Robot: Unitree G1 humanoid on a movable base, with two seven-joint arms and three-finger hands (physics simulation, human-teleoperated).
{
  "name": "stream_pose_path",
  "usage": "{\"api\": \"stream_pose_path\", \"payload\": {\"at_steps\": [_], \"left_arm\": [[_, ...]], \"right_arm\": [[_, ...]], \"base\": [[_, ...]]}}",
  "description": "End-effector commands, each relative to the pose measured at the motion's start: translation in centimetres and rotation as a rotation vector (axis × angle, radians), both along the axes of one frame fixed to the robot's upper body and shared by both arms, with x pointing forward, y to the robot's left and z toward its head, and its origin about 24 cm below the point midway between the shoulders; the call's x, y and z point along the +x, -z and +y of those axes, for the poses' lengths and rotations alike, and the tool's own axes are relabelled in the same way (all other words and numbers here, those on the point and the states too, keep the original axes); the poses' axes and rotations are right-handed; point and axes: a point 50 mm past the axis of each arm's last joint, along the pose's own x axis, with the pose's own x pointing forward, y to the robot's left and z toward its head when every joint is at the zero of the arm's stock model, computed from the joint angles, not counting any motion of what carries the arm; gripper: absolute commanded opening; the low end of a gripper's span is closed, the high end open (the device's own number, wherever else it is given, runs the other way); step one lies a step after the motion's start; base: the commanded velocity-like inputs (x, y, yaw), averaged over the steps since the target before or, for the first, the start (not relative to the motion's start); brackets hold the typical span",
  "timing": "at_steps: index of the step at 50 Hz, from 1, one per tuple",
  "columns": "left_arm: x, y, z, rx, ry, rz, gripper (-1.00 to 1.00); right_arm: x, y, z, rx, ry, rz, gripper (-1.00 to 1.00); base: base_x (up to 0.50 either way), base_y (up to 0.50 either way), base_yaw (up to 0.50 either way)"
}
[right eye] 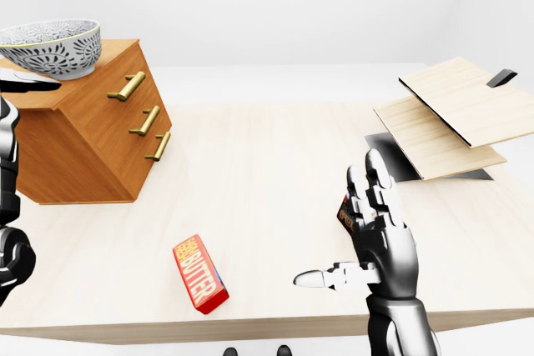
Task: Close the top drawer of the cabinet and put the bowl on top of it.
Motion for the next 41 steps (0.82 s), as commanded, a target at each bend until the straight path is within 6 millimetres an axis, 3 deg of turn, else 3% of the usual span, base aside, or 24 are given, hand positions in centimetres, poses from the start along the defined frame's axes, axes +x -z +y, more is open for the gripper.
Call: {"api": "stream_pose_path", "payload": {"at_steps": [1, 7, 11, 15, 22, 24, 28, 29, 34, 37, 41], "left_arm": [[-0.9, -1.4, -0.4, 0.035, 0.035, -0.059, 1.0], [-2.9, -2.9, -2.5, 0.106, 0.167, -0.151, 1.0], [-4.7, -3.4, -5.2, 0.2, 0.256, -0.206, 1.0], [-7.7, -4.1, -8.6, 0.274, 0.431, -0.267, 1.0], [-11.7, -3.9, -12.3, 0.342, 0.631, -0.338, 1.0], [-13.8, -3.6, -14.1, 0.383, 0.734, -0.359, 1.0], [-15.2, -3.4, -15.3, 0.437, 0.76, -0.374, 1.0], [-17.2, -3.1, -16.6, 0.494, 0.835, -0.389, 1.0], [-20.4, -2.4, -18.4, 0.581, 0.925, -0.409, 1.0], [-21.5, -2.1, -19.0, 0.61, 0.94, -0.409, 1.0], [-20.3, -1.1, -19.1, 0.552, 0.852, -0.186, 1.0]], "right_arm": [[0.0, 0.1, 0.0, 0.0, -0.002, 0.002, 1.0], [0.0, 0.1, 0.0, 0.001, -0.002, 0.006, 1.0], [0.1, 0.2, 0.1, -0.001, -0.004, 0.013, 1.0], [0.0, 0.1, 0.0, 0.001, -0.003, 0.007, 1.0], [-0.2, -0.1, -0.1, 0.001, -0.001, -0.002, 1.0], [-0.1, 0.0, -0.1, 0.001, 0.0, -0.003, 1.0], [-0.1, 0.0, -0.1, 0.0, -0.001, -0.003, 1.0], [0.0, 0.0, -0.1, 0.0, -0.002, 0.0, 1.0], [0.0, 0.1, 0.0, 0.0, -0.004, 0.004, 1.0], [0.0, 0.1, 0.0, 0.0, -0.005, 0.006, 1.0], [-0.1, 0.1, 0.0, 0.0, -0.005, 0.007, 1.0]], "base": [[0.0, 0.0, 0.0], [0.0, 0.0, 0.0], [0.0, 0.0, 0.0], [0.0, 0.0, 0.0], [0.0, 0.0, 0.0], [0.0, 0.0, 0.0], [0.0, 0.0, 0.0], [0.0, 0.0, 0.0], [0.0, 0.0, 0.0], [0.0, 0.0, 0.0], [0.0, 0.0, 0.0]]}}
